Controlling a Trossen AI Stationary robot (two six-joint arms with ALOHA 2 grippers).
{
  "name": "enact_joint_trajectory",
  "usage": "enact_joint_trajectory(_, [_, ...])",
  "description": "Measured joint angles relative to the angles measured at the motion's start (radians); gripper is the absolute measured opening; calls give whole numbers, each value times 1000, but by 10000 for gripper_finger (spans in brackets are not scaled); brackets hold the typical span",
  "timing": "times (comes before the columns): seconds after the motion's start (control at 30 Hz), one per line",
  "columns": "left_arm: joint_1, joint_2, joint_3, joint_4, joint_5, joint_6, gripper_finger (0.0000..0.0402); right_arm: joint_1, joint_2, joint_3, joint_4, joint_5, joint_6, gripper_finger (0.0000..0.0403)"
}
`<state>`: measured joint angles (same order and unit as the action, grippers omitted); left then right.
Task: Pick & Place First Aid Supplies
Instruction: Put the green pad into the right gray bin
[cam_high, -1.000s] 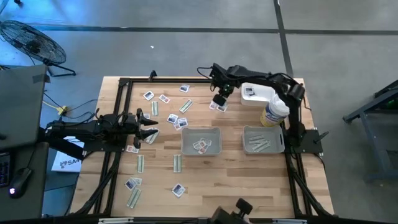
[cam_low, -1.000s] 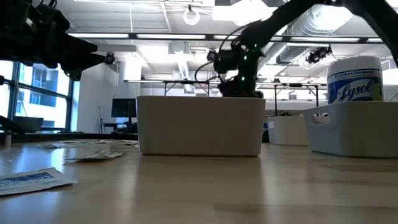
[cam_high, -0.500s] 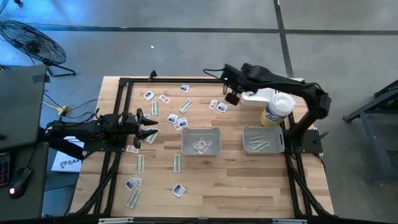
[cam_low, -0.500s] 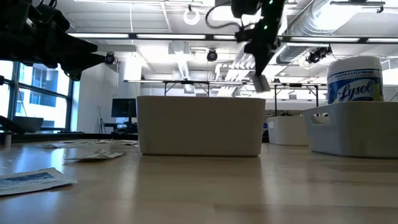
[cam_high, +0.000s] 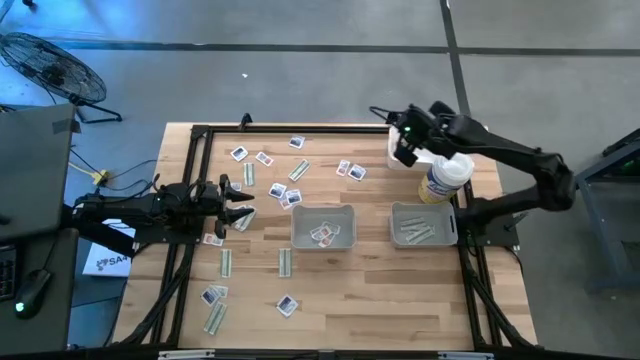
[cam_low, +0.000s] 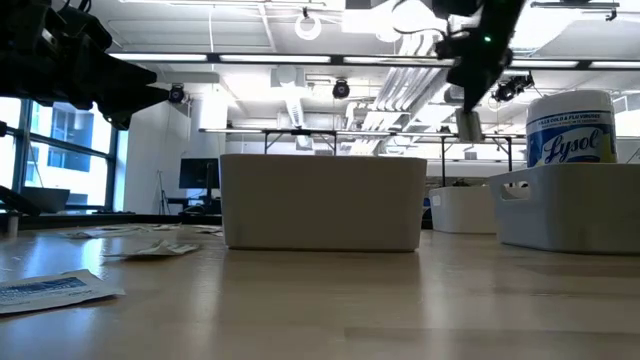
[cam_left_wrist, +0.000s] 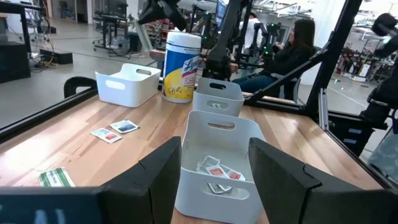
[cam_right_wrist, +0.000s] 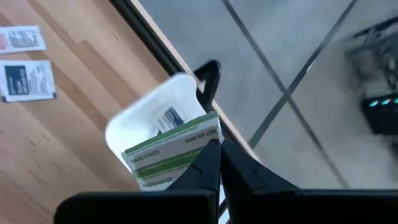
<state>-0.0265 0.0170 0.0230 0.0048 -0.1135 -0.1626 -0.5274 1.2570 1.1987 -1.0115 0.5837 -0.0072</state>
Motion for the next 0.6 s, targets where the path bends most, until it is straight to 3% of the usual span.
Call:
enact_joint_trajectory(0.3, [0, 0, 0, 0, 0, 0, 186, -111, -108, -83, 11, -147, 16, 1])
enact_joint_trajectory(0.6, [0, 0, 0, 0, 0, 0, 186, -19, -185, -30, -139, -579, -34, 1])
